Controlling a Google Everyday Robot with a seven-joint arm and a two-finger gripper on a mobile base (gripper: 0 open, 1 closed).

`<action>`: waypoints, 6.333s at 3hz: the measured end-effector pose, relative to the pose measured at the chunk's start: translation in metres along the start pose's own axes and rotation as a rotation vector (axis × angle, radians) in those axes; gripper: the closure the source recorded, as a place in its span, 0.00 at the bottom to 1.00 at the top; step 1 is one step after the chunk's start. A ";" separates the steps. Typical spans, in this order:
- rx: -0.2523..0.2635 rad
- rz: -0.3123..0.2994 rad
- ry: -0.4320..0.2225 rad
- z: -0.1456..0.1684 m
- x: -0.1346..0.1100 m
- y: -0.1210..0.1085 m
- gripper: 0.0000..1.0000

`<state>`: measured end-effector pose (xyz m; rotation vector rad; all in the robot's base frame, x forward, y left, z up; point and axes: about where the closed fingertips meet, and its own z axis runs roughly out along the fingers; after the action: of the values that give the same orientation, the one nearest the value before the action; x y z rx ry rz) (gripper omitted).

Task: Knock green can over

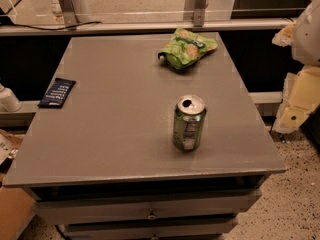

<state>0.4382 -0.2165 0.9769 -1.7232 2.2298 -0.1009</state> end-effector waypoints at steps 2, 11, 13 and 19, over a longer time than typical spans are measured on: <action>-0.027 0.034 -0.068 0.012 0.001 0.000 0.00; -0.249 0.214 -1.064 0.106 -0.072 0.023 0.00; -0.255 0.140 -1.097 0.118 -0.108 0.050 0.00; -0.110 0.001 -0.820 0.076 -0.135 -0.042 1.00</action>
Offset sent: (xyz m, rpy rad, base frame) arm 0.0133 0.0008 -0.0464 0.3093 0.0681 -0.0378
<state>0.5296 -0.0887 0.9436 -1.4363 1.6328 0.6244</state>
